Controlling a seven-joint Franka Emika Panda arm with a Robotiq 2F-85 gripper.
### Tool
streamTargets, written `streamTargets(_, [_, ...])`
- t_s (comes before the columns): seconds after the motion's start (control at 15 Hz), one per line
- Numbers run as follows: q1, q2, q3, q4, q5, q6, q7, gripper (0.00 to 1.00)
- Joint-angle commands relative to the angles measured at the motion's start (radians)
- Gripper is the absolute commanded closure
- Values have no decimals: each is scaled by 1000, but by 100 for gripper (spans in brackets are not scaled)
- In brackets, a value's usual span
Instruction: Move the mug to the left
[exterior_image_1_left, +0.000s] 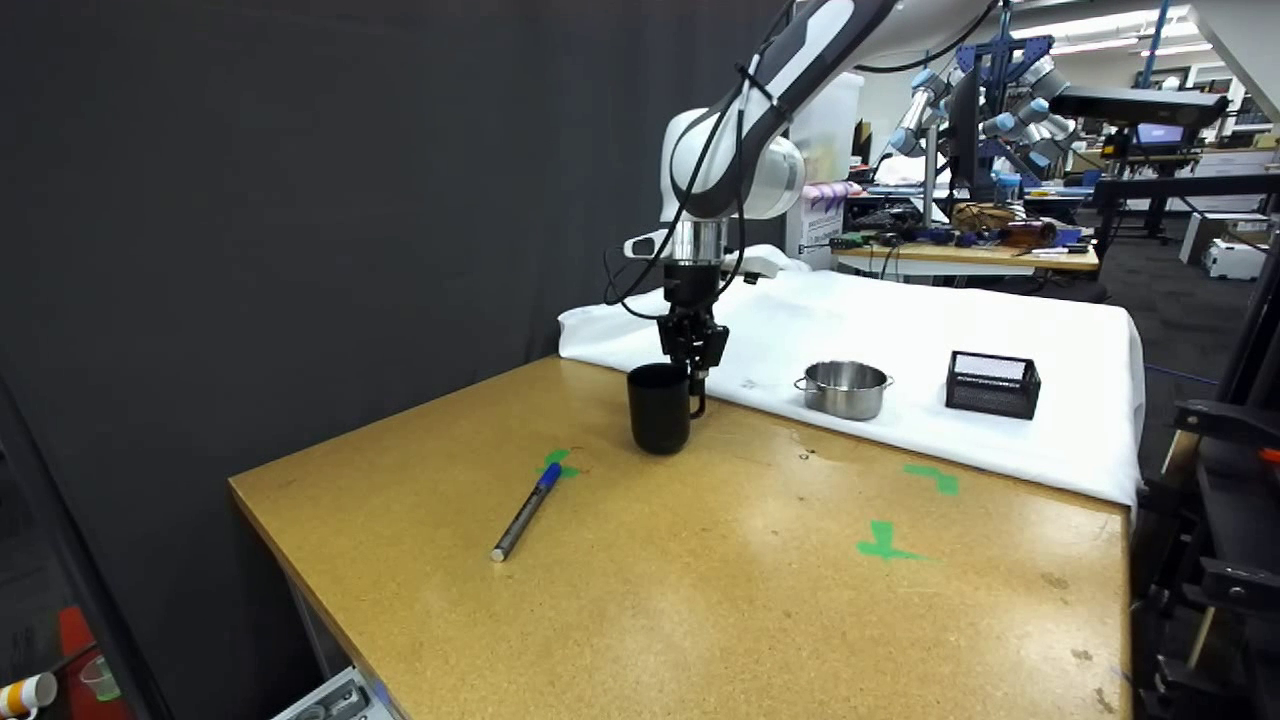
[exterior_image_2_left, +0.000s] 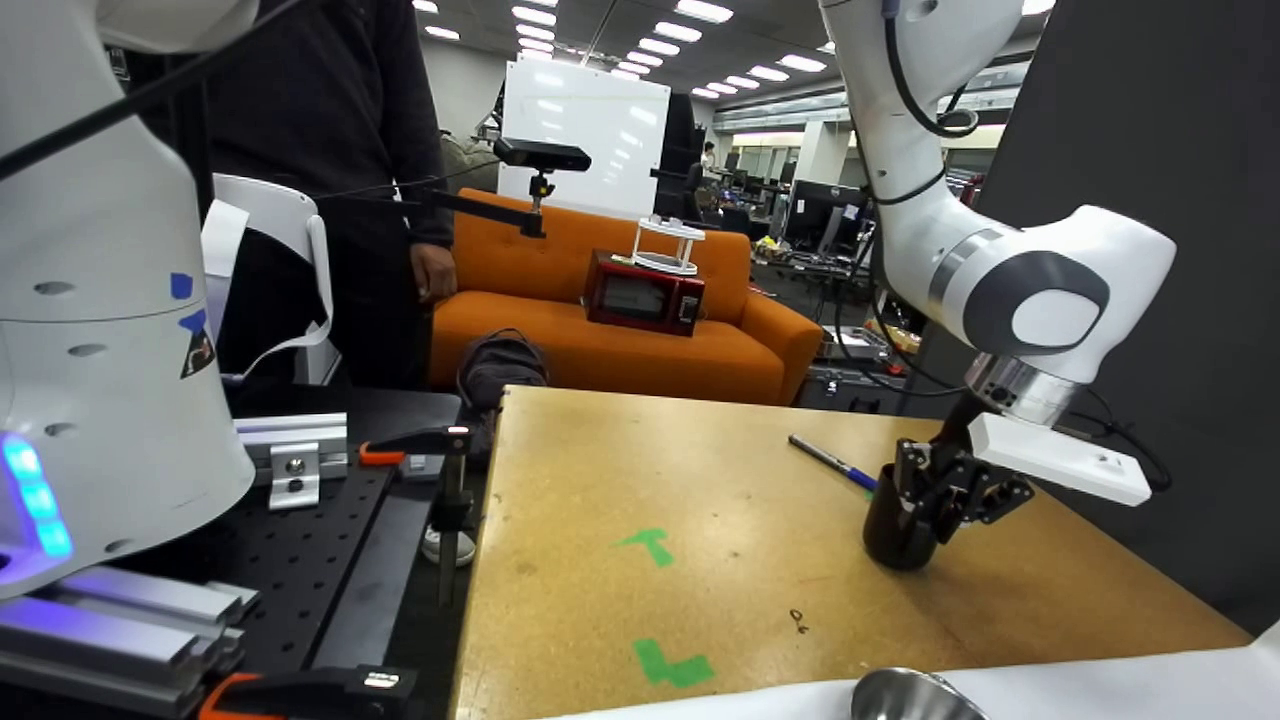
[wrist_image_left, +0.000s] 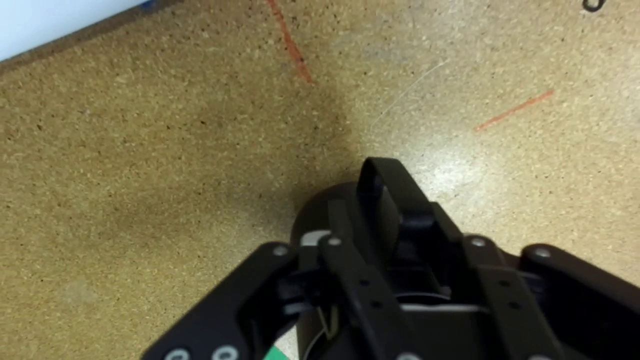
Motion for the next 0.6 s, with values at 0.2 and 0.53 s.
streamTargets(0.2, [5,8,-4,48,11,-66,4,96])
streamTargets(0.53, [1,-17,7,11,-15,-25,-71,95])
